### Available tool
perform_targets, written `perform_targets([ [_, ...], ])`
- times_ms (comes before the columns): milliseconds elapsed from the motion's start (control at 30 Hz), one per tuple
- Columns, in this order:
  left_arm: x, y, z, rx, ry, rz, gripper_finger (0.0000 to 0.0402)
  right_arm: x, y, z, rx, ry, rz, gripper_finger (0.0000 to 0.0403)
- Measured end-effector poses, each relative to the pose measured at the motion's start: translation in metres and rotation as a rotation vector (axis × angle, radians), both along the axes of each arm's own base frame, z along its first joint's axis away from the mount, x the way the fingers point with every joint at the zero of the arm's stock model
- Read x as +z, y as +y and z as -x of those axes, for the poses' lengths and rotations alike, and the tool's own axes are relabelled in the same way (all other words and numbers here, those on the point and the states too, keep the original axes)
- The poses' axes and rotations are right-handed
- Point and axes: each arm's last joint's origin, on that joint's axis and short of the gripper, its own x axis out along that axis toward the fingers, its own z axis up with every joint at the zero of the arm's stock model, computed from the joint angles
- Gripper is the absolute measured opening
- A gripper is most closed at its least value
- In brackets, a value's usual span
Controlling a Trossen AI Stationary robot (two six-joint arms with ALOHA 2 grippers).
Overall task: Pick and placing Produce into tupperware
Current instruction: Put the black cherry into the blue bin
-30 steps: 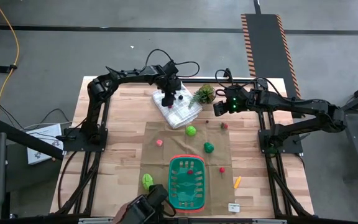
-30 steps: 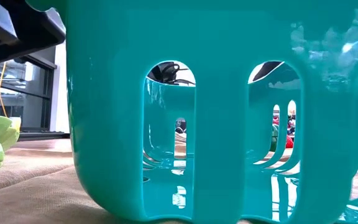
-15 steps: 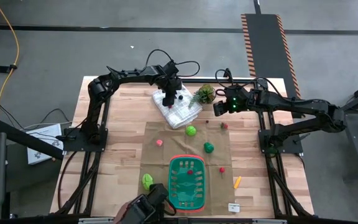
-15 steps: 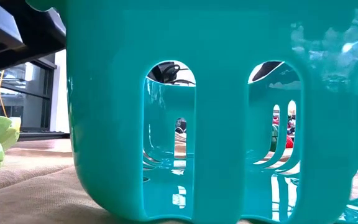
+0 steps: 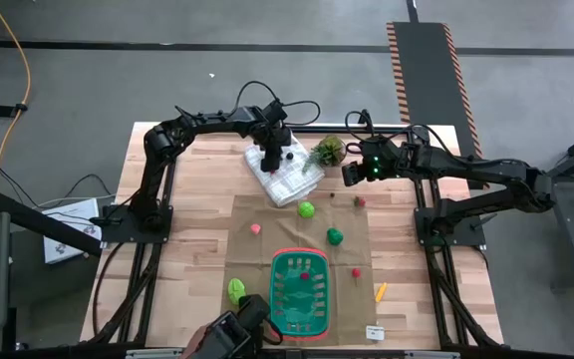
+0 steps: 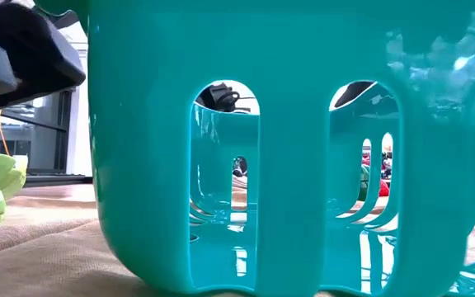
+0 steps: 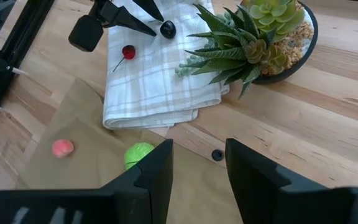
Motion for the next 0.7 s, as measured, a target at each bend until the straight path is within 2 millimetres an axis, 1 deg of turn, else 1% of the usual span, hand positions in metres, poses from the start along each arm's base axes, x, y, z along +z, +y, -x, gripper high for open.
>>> perform_targets([
  [333,0.000,0.000,0.000,0.000,-0.004,-0.003,0.0110,0.000,0.000,0.000,0.011,0.005,0.009,0.0138],
  [633,0.014,0.006,-0.006,0.018,-0.046,-0.026,0.0110,0.000,0.000,0.000,0.016,0.008,0.013,0.0138],
  [700,0.014,0.006,-0.007,0.017,-0.049,-0.023,0.0110,0.000,0.000,0.000,0.018,0.009,0.015,0.0138],
])
